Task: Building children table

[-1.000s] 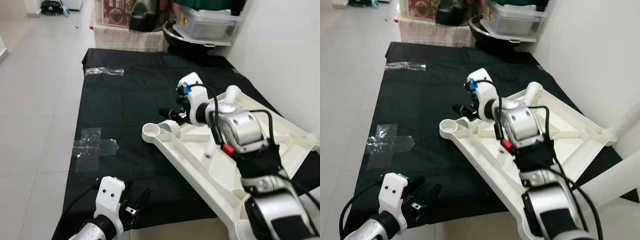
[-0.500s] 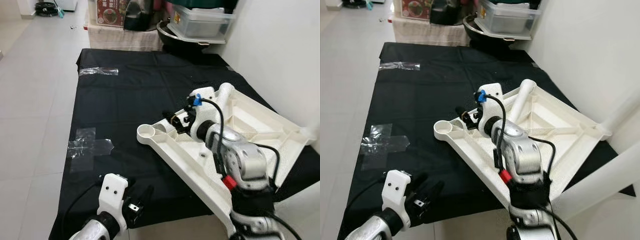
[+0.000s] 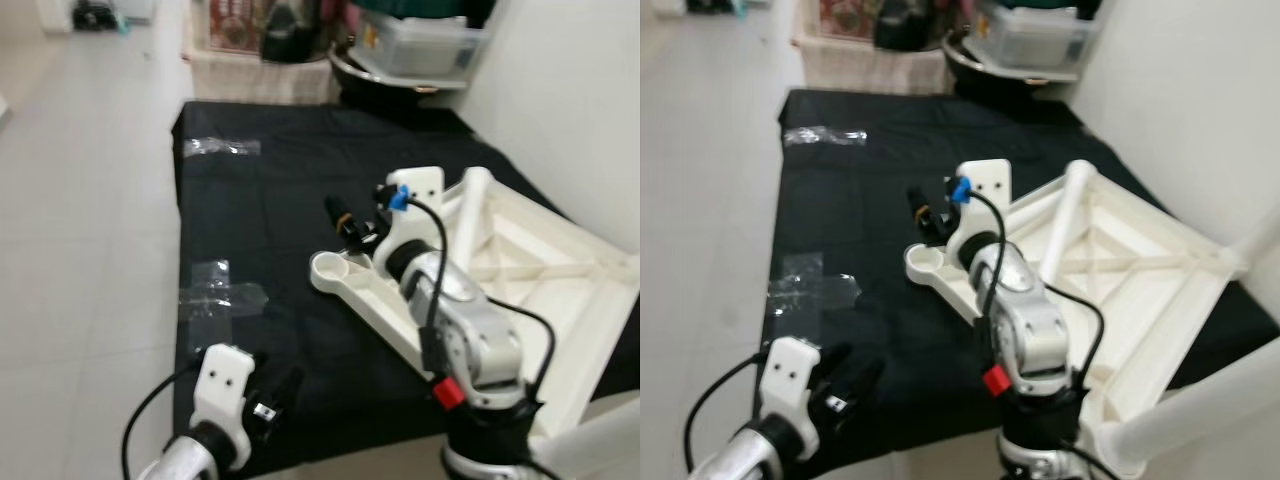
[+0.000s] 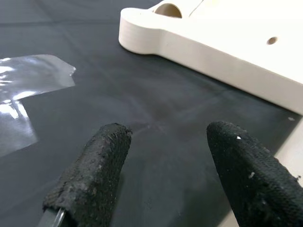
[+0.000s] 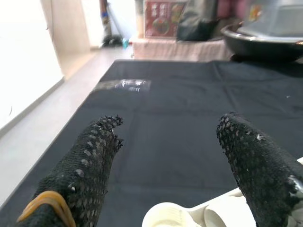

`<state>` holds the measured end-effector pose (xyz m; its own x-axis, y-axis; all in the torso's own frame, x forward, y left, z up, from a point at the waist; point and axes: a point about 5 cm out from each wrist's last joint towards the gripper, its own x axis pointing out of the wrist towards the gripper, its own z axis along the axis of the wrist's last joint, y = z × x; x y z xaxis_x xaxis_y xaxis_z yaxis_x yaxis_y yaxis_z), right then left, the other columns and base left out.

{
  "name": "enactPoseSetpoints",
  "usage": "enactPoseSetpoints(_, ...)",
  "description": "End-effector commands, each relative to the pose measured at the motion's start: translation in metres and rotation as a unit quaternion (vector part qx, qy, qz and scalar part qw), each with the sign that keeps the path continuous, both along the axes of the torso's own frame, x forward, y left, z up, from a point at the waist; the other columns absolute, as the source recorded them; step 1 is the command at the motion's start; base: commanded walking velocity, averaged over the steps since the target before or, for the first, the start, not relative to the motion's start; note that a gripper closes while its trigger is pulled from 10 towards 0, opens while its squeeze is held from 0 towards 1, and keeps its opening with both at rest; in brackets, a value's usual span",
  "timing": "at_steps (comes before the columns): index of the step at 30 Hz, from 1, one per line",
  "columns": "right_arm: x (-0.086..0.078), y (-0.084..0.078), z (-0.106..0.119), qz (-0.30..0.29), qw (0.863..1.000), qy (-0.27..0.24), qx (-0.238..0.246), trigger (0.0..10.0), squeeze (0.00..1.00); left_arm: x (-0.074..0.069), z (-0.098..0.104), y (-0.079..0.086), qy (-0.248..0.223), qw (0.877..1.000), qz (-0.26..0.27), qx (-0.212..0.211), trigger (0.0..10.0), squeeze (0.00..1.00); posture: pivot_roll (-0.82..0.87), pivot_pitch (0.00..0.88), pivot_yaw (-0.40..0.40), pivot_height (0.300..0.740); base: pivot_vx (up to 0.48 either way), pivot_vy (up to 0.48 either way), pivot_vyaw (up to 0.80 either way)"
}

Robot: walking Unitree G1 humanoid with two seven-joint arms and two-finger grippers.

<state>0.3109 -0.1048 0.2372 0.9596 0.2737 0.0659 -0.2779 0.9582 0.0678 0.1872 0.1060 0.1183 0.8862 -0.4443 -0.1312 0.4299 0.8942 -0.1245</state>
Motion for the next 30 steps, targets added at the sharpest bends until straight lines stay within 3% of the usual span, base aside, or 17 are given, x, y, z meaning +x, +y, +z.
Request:
enactPoseSetpoints(1, -0.001, -0.002, 0.003, 0.001, 1.0, -0.013, 0.003, 10.0, 0.0, -0.002, -0.002, 0.0, 0.006, 1.0, 0.001, 0.001, 10.0, 0.0, 0.06, 0.092, -0.147, 0.74, 0.0, 0.0, 0.0)
enactPoseSetpoints(4, 0.005, -0.008, 0.001, 0.01, 1.0, 0.017, -0.021, 10.0, 0.0, -0.002, -0.002, 0.001, 0.006, 1.0, 0.002, 0.0, 10.0, 0.0, 0.06, 0.094, -0.144, 0.74, 0.0, 0.0, 0.0)
enactPoseSetpoints(6, 0.016, -0.028, -0.003, 0.01, 0.994, 0.079, -0.071, 10.0, 0.0, -0.003, -0.002, 0.001, 0.009, 1.0, 0.002, -0.001, 10.0, 0.0, 0.06, 0.095, -0.14, 0.74, 0.0, 0.0, 0.0)
enactPoseSetpoints(9, 0.018, -0.034, -0.002, 0.02, 0.991, 0.095, -0.089, 10.0, 0.0, -0.003, -0.003, 0.001, 0.01, 1.0, 0.001, -0.002, 10.0, 0.0, 0.06, 0.096, -0.139, 0.74, 0.0, 0.0, 0.0)
enactPoseSetpoints(10, 0.017, -0.047, -0.002, 0.057, 0.983, 0.129, -0.116, 10.0, 0.0, -0.004, -0.003, 0.001, 0.012, 1.0, -0.001, -0.005, 10.0, 0.0, 0.05, 0.095, -0.141, 0.74, 0.0, 0.0, 0.0)
enactPoseSetpoints(13, 0.013, -0.056, -0.007, 0.099, 0.971, 0.158, -0.147, 10.0, 0.0, -0.004, -0.003, 0.001, 0.013, 1.0, -0.003, -0.007, 10.0, 0.0, 0.05, 0.095, -0.143, 0.74, 0.0, 0.0, 0.0)
enactPoseSetpoints(18, 0.01, -0.065, -0.015, 0.124, 0.96, 0.19, -0.163, 10.0, 0.0, -0.004, -0.003, 0.0, 0.013, 1.0, -0.003, -0.008, 10.0, 0.0, 0.06, 0.095, -0.148, 0.74, 0.0, 0.0, 0.0)
enactPoseSetpoints(23, 0.003, -0.077, -0.019, 0.194, 0.939, 0.217, -0.18, 10.0, 0.0, -0.006, -0.002, 0.0, 0.012, 1.0, -0.003, -0.008, 10.0, 0.0, 0.06, 0.093, -0.152, 0.74, 0.0, 0.0, 0.0)
enactPoseSetpoints(26, 0.002, -0.079, -0.021, 0.203, 0.934, 0.226, -0.186, 10.0, 0.0, -0.006, -0.002, 0.0, 0.014, 1.0, -0.003, -0.007, 10.0, 0.0, 0.06, 0.094, -0.151, 0.74, 0.0, 0.0, 0.0)
enactPoseSetpoints(30, 0.008, -0.092, -0.034, 0.173, 0.926, 0.269, -0.203, 10.0, 0.0, -0.006, -0.001, 0.0, 0.012, 1.0, -0.002, -0.007, 10.0, 0.0, 0.05, 0.1, -0.158, 0.74, 0.0, 0.0, 0.0)
